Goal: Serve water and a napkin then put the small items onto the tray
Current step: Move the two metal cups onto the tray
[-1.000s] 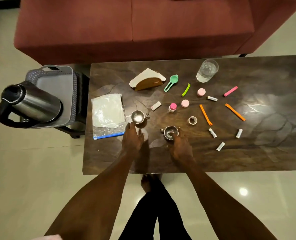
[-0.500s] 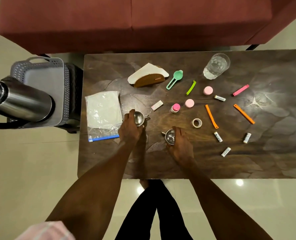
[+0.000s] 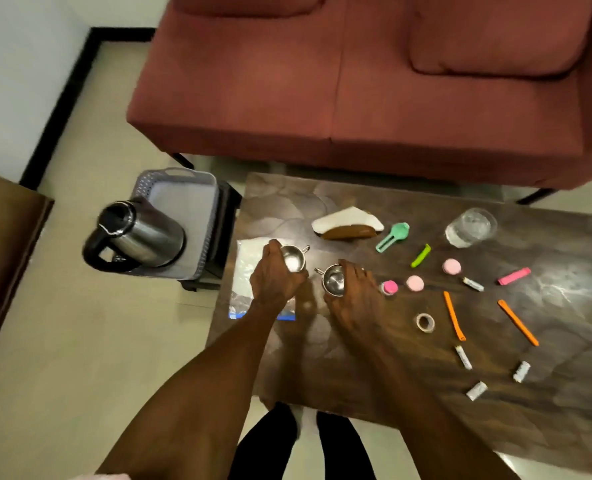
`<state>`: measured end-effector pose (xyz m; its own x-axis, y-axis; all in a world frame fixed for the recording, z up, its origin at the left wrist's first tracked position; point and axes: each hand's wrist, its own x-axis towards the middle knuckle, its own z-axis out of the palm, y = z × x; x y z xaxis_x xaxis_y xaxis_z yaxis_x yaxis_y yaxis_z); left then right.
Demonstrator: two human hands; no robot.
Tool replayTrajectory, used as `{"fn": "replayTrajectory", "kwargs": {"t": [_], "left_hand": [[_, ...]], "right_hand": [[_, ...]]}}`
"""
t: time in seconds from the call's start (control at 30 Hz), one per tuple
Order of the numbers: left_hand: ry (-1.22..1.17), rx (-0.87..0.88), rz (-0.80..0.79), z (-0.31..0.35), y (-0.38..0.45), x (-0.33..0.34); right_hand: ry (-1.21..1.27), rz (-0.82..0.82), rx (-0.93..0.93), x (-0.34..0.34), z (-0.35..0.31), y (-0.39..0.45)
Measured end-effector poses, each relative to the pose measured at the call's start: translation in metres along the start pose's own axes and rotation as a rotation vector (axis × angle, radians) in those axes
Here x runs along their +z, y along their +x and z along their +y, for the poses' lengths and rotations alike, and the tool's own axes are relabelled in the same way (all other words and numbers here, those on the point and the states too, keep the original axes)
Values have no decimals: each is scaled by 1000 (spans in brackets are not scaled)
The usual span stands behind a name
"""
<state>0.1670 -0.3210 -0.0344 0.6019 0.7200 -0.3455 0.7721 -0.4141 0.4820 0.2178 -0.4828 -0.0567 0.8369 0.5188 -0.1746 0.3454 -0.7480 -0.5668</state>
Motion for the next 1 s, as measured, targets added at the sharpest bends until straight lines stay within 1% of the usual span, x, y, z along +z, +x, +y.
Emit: {"fn": "replayTrajectory", "kwargs": {"t": [0.13,0.2,0.33,0.53,0.63,0.77,0.83,0.9,1.0], "left_hand": [[-11,-2,58,-7,37,-69],[-37,8,75,-15,57,-103],[-48,23,115,-37,103,-160],[-26,37,108,-90,184,-218],[-17,20,84,-120,223,-238],[39,-1,43,-161,274,-252],[106,-27,30,-181,301,-255],[178,-49,-16,-199,327,-257],[187,-53,-96,-223,358,-253]], "right_hand": [[-20,-13,-56,-8,-75,44],[-53,-17,-102,-5,-113,65],[-46,-21,-164,10,-185,108],[-47,-37,-128,56,-276,178],[-40,-65,-112,89,-305,210],[-73,-95,-36,129,-335,246],[-95,-110,-38,151,-344,261],[-93,-137,-28,176,-348,275],[-118,-182,-9,213,-349,291]]}}
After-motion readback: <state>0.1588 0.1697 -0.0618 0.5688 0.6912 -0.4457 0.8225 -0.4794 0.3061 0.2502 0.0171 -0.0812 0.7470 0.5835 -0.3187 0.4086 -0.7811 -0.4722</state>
